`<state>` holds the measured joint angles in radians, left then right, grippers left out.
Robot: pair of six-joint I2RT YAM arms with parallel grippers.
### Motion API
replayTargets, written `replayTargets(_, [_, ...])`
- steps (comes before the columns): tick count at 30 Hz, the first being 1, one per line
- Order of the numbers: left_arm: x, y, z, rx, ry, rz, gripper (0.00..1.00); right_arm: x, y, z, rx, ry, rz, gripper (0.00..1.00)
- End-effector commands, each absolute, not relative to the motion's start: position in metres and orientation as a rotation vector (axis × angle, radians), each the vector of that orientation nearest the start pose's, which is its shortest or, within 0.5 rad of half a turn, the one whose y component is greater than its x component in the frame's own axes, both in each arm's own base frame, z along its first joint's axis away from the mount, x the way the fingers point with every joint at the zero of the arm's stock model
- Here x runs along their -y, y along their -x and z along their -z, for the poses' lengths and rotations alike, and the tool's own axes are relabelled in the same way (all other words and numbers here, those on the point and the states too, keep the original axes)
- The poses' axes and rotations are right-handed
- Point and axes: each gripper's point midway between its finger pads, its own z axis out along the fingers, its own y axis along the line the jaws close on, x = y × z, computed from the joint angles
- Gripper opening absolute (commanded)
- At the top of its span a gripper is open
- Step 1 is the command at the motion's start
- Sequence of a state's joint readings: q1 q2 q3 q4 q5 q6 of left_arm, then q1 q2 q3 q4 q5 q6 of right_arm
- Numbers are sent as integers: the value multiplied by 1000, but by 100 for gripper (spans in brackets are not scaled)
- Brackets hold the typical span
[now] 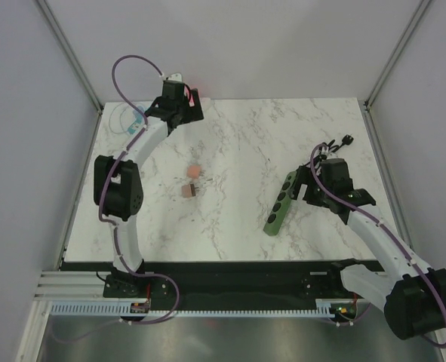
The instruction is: Pull the plug off the socket
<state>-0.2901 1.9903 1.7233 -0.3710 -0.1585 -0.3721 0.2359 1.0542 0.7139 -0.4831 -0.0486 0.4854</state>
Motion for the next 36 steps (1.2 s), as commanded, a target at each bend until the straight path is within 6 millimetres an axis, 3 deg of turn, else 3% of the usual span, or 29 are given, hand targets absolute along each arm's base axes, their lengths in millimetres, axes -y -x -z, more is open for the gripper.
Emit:
replayTargets(1, [109,-595,-196,-2049,99,49,100,-101,-269,-130,-2331,-213,-457,98])
replayTargets(2, [106,-608,-208,-2010,96,64,100,-100,-269,-133,-2320,-183,-450,98])
replayTargets(3, [110,-617,-190,-2037,59,114,99,-102,-267,-133,-2329,-166,-464,98])
replayTargets(5, [93,-635,-198,-1995,54,135,98,-112,-265,-137,-2334,-95,-524,98])
replayTargets(7, [81,-647,-182,-2002,62,170,98,-121,-264,-136,-2342,-32,-580,98])
replayTargets(9, [83,-655,-178,-1996,85,259,94,-124,-264,-136,-2337,-7,-595,98])
replayTargets(10, [80,-658,-164,-2017,167,320,93,-127,-263,-137,-2332,4,-613,98])
replayTargets(17, [95,-656,-125,-2036,615,586,81,-135,-268,-146,-2309,44,-659,98])
replayTargets(21, [113,-657,-117,-1998,802,669,80,-137,-268,-144,-2316,51,-672,98])
replayTargets(26, [118,-658,-96,-1977,976,677,80,-135,-267,-138,-2325,50,-662,98])
replayTargets(31, [123,-657,-58,-1973,1187,734,81,-135,-269,-140,-2316,53,-657,98])
replayTargets(36, [124,-659,-39,-1938,1292,736,81,-134,-270,-138,-2324,49,-653,98])
